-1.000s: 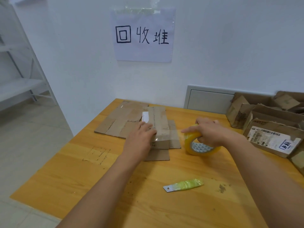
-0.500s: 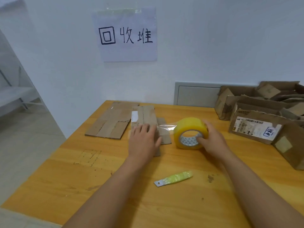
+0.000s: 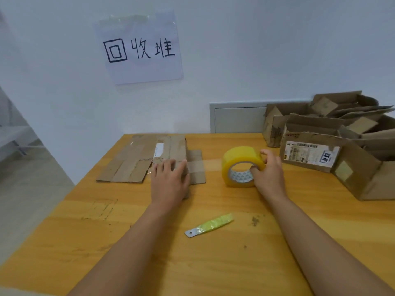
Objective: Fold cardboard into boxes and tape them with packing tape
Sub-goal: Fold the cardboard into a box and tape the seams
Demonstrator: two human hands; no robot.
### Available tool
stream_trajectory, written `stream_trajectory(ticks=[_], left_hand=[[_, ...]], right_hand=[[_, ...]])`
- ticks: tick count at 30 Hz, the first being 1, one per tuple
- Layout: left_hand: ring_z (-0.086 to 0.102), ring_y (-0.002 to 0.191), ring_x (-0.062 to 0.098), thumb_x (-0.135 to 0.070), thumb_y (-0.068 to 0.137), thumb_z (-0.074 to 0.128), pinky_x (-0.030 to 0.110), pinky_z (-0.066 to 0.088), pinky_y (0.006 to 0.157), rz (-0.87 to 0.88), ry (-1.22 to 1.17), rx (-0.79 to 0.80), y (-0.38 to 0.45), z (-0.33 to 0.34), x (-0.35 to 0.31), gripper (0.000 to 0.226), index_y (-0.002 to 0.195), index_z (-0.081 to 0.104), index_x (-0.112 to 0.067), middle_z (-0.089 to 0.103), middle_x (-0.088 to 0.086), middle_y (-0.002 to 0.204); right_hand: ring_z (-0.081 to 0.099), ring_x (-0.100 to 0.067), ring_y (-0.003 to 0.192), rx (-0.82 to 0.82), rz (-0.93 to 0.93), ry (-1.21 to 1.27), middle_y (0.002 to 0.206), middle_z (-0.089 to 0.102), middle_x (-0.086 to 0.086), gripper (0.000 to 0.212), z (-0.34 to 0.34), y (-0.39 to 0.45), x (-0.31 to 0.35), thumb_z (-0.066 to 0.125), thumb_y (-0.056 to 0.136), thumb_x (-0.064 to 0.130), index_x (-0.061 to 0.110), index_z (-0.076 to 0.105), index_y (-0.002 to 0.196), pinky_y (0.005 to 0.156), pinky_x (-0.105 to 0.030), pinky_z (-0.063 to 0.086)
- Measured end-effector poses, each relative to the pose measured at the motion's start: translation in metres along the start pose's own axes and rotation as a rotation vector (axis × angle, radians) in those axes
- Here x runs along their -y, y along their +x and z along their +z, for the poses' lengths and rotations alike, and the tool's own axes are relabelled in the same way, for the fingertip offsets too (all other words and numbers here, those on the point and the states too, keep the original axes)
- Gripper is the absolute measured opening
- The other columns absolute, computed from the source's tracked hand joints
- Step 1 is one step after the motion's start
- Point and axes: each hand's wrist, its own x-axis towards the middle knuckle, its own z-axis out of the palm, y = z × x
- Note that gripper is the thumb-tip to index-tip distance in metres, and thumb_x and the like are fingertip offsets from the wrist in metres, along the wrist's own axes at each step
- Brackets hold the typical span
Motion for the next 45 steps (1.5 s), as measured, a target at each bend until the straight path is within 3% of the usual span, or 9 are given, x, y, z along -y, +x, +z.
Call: stream_trajectory(ticks=[3,16,20,24,26,29,31,36,45], left_hand=[[0.055,0.106,0.034,-0.034,0.086,0.068,0.049,0.041,0.098,-0.015,-0.018,0.017,0.0,0.003,0.002,0.029,0.114,0.065,-0.025,0.061,0.011,0.115],[0.054,0.109,0.038,-0.033,0.088,0.067,0.051,0.039,0.099,-0.061,-0.076,0.045,0.002,0.0,0.012,0.029,0.115,0.065,-0.024,0.06,0.015,0.117],[0.052,0.113,0.037,-0.031,0.088,0.067,0.052,0.032,0.108,-0.048,-0.126,0.029,0.001,0.002,0.013,0.028,0.115,0.064,-0.023,0.058,0.013,0.118],[0.049,0.124,0.032,-0.035,0.091,0.063,0.048,0.02,0.118,-0.024,-0.15,0.007,-0.004,0.004,0.019,0.032,0.122,0.061,-0.027,0.057,0.009,0.125],[0.047,0.126,0.032,-0.041,0.092,0.056,0.048,0.023,0.116,-0.029,-0.141,0.002,-0.006,0.006,0.02,0.036,0.125,0.061,-0.028,0.057,0.009,0.128],[0.048,0.122,0.032,-0.048,0.09,0.045,0.048,0.031,0.108,-0.028,-0.137,0.001,-0.008,0.007,0.021,0.045,0.126,0.062,-0.028,0.058,0.009,0.129],[0.049,0.118,0.032,-0.048,0.091,0.046,0.046,0.033,0.105,-0.025,-0.146,-0.009,-0.008,0.008,0.023,0.044,0.127,0.062,-0.028,0.058,0.009,0.128],[0.049,0.114,0.031,-0.039,0.091,0.058,0.046,0.039,0.099,0.018,-0.166,-0.069,-0.008,0.015,0.028,0.039,0.128,0.061,-0.028,0.058,0.009,0.126],[0.051,0.11,0.031,-0.036,0.09,0.063,0.042,0.032,0.1,0.041,-0.191,-0.106,-0.004,0.02,0.029,0.037,0.126,0.064,-0.027,0.059,0.009,0.123]], right_hand=[[0.056,-0.03,0.114,0.124,0.083,0.063,0.125,0.06,-0.007,0.055,0.005,-0.007,-0.009,0.069,0.089,0.014,0.02,0.046,0.138,0.085,-0.033,0.044],[0.054,-0.034,0.118,-0.13,0.123,-0.065,0.131,0.055,-0.01,0.047,-0.026,0.007,-0.029,0.063,0.093,0.018,0.022,0.048,0.137,0.091,-0.042,0.047],[0.046,-0.038,0.125,-0.182,0.116,-0.167,0.141,0.042,-0.017,0.071,-0.025,0.001,-0.023,0.067,0.091,0.02,0.021,0.03,0.151,0.097,-0.047,0.043],[0.04,-0.033,0.121,-0.378,-0.294,-0.271,0.132,0.043,-0.019,0.065,-0.02,-0.03,-0.007,0.064,0.086,0.024,0.009,0.036,0.143,0.1,-0.045,0.036],[0.046,-0.027,0.11,-0.112,-0.554,-0.242,0.118,0.053,-0.013,0.051,-0.013,-0.048,0.006,0.058,0.087,0.031,0.008,0.051,0.132,0.098,-0.045,0.041],[0.038,-0.014,0.117,0.713,-0.57,-0.402,0.125,0.051,0.002,0.048,-0.004,-0.078,0.024,0.055,0.095,0.047,0.025,0.055,0.137,0.105,-0.037,0.036],[0.031,-0.01,0.119,0.877,-0.604,-0.558,0.13,0.043,0.009,0.047,0.004,-0.089,0.025,0.052,0.096,0.052,0.03,0.053,0.138,0.104,-0.031,0.03],[0.043,-0.012,0.1,0.854,-0.592,-0.544,0.105,0.049,0.012,0.01,0.006,-0.088,0.034,0.054,0.098,0.038,0.031,0.048,0.102,0.087,-0.03,0.036],[0.065,-0.014,0.063,0.356,-0.4,0.298,0.069,0.066,0.004,0.025,0.034,-0.04,0.086,0.063,0.094,0.013,0.038,0.061,0.092,0.069,-0.041,0.056]])
